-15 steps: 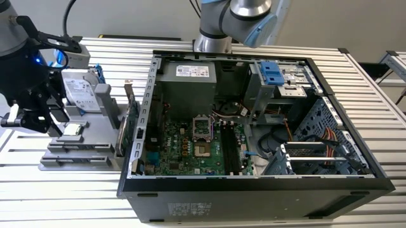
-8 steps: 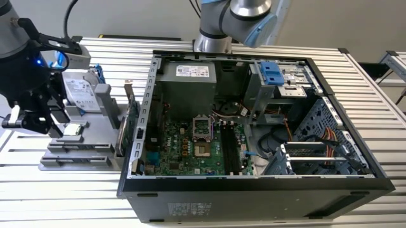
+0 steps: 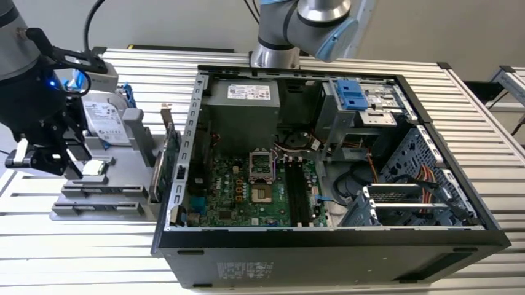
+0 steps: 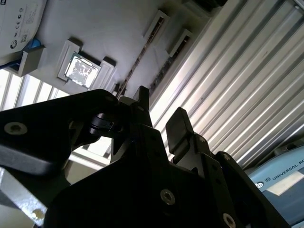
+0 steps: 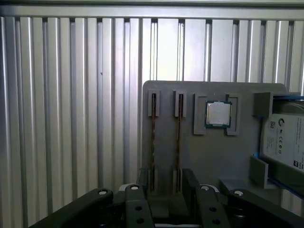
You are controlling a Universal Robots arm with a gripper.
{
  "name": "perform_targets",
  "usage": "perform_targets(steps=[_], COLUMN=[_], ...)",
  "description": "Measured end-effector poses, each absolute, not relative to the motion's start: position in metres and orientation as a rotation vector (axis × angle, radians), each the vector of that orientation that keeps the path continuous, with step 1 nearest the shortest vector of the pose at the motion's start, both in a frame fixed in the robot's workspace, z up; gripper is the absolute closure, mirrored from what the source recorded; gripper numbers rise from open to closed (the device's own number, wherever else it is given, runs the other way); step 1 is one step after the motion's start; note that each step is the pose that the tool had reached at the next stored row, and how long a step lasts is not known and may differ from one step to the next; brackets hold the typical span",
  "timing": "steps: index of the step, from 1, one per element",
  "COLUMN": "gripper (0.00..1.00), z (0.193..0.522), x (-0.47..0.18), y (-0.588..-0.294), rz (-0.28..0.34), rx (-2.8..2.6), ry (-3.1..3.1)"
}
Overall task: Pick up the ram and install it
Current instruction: 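Pick up the ram and move it above insertion slot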
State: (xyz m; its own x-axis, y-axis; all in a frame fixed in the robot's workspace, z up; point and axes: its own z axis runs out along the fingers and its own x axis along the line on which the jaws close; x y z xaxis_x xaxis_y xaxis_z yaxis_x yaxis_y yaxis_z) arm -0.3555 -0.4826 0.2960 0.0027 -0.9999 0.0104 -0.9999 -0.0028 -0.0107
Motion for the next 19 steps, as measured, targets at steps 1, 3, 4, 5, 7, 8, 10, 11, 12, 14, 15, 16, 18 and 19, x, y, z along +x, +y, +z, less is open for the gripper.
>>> perform_targets(steps=[1, 3, 4, 5, 7, 8, 10, 11, 12, 14, 15, 16, 18, 19], gripper=[0.0, 0.0, 0.0, 0.0, 0.0, 0.0, 0.0, 0.0, 0.0, 0.0, 0.0, 0.0, 0.0, 0.0], z=[0.2954, 0.2941, 0.2935, 0.2929, 0.2915, 0.2908, 0.2894, 0.2889, 0.2884, 0.2875, 0.2872, 0.2868, 0.2863, 0.286], x=[-0.3554, -0.3554, -0.3554, -0.3554, -0.3554, -0.3554, -0.3554, -0.3554, -0.3554, -0.3554, -0.3554, -0.3554, -0.3554, -0.3554], y=[-0.4826, -0.4825, -0.4825, -0.4825, -0.4823, -0.4823, -0.4822, -0.4822, -0.4821, -0.4821, -0.4821, -0.4821, -0.482, -0.482], rz=[-0.023, -0.024, -0.024, -0.024, -0.026, -0.027, -0.029, -0.03, -0.03, -0.031, -0.031, -0.031, -0.031, -0.031], rx=[-2.224, -2.224, -2.224, -2.224, -2.224, -2.223, -2.222, -2.222, -2.222, -2.222, -2.222, -2.222, -2.222, -2.222], ry=[2.218, 2.218, 2.218, 2.218, 2.217, 2.217, 2.216, 2.215, 2.215, 2.215, 2.215, 2.214, 2.215, 2.214])
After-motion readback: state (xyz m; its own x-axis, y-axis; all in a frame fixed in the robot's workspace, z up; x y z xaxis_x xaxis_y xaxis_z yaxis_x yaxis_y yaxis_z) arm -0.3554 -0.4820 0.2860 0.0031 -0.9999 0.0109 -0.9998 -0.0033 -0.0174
